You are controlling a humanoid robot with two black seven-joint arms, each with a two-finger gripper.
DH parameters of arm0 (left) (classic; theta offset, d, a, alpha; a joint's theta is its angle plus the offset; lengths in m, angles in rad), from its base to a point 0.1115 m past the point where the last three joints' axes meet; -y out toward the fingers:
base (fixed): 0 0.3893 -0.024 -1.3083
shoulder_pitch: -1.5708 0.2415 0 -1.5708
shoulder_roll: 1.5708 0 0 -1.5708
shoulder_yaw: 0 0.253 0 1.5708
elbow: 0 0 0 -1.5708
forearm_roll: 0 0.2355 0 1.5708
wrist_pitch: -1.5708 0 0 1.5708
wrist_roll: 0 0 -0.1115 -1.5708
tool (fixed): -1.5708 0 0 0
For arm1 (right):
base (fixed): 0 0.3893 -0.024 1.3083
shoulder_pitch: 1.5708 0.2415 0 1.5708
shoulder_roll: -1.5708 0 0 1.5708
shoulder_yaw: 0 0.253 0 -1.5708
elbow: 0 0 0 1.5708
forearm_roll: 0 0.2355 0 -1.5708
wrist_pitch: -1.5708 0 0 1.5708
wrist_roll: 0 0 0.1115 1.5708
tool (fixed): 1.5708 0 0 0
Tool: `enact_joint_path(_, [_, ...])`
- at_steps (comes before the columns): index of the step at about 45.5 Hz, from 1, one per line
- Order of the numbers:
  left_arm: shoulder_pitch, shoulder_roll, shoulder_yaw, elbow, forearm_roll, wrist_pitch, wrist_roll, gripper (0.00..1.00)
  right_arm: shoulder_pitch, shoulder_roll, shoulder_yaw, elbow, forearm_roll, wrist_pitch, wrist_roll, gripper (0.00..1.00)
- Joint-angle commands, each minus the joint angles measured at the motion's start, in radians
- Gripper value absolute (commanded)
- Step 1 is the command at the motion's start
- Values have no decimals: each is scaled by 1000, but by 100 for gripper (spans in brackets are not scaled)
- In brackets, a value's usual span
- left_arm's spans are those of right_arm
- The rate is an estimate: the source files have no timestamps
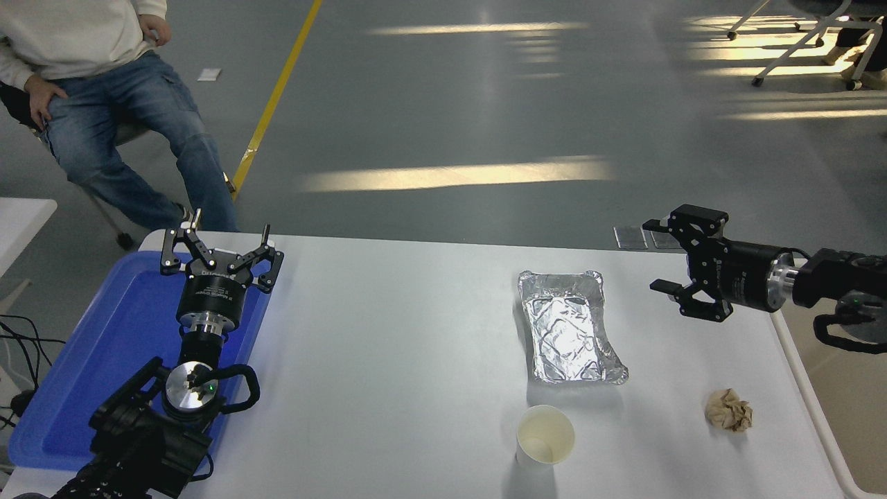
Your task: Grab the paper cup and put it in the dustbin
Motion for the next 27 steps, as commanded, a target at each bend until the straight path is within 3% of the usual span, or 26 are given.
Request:
enact_joint_path(1, [0, 0, 0, 0, 0, 0, 1, 100, 131, 0, -180, 85, -118, -71, 0, 100])
enact_joint_path(14, [0, 1, 1, 0, 0, 0, 0, 100, 286, 9, -411, 224, -274, -132, -1, 100])
enact_joint_path(27, [0, 3, 0, 0, 0, 0, 0, 100, 490, 25, -624, 325, -296, -140, -1, 100])
